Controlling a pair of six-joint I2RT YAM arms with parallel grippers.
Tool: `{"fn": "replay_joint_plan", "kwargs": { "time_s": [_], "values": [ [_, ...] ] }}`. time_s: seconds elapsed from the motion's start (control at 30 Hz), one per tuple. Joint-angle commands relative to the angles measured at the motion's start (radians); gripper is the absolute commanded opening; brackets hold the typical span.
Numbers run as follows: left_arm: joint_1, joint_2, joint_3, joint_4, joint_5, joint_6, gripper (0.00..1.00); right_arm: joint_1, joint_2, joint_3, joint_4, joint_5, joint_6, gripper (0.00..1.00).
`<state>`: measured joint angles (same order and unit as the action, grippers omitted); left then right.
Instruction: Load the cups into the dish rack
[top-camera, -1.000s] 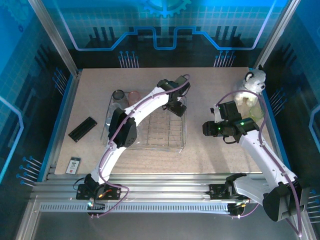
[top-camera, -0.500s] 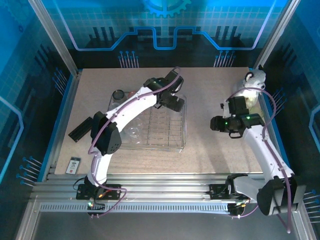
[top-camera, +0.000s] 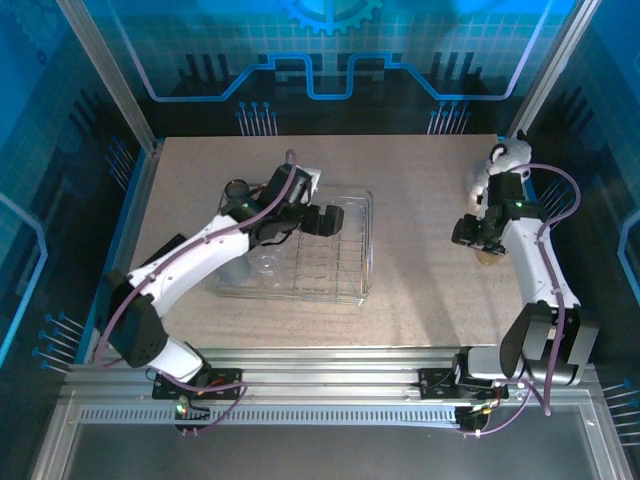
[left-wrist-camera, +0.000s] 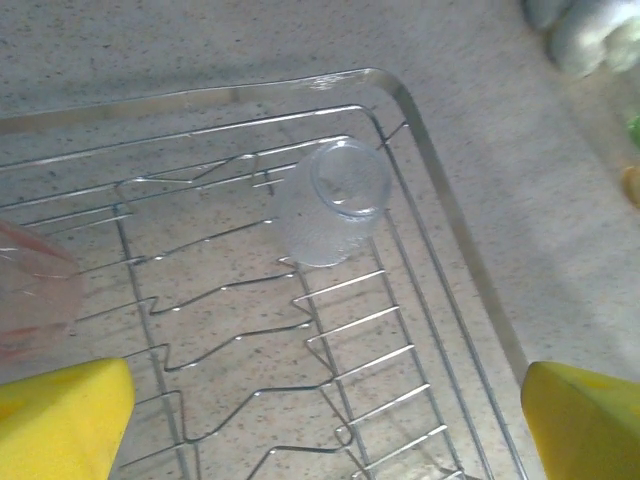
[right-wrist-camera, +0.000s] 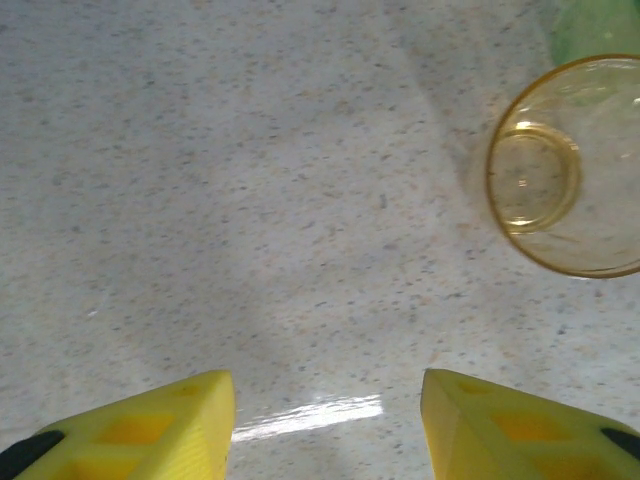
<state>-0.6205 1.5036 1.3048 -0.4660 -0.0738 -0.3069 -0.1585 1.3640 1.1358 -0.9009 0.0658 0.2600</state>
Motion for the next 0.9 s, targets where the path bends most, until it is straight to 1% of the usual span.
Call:
{"fn": "replay_joint_plan", "kwargs": {
  "time_s": [0.0,0.07,0.2,0.43,0.5,0.7,0.8,0.87],
  "values": [
    [0.013,-0.028,-0.087,0.180,0.130,-0.074,0.99,-0.017,0.048,0.036,-0.032,0.119,-0.030,0.52],
    [0.017,-0.024,-0.112,0.204,0.167,-0.088,1.00,-0.028,0.090,0.052,-0.030,0.140,-0.034,0.52],
    [0.024,0.019,-0.088,0.159,0.192,-0.089,0.99,-0.042,0.154,0.085,-0.012,0.134,-0.051,0.52],
    [0.026,0.014,-0.090,0.167,0.206,-0.043,0.99,-0.073,0.237,0.133,-0.011,0.198,-0.066,0.52],
    [0.029,0.017,-0.088,0.158,0.198,-0.037,0.99,-0.076,0.256,0.133,-0.002,0.198,-0.071,0.51],
    [0.036,0.037,-0.085,0.155,0.219,-0.046,0.98,-0.076,0.306,0.124,0.028,0.206,-0.092,0.45],
    [0.037,0.037,-0.085,0.165,0.229,-0.050,0.98,-0.073,0.327,0.131,0.044,0.165,-0.122,0.42],
    [0.036,0.042,-0.080,0.160,0.227,-0.050,0.97,-0.063,0.340,0.140,0.043,0.165,-0.126,0.39]
  ]
}}
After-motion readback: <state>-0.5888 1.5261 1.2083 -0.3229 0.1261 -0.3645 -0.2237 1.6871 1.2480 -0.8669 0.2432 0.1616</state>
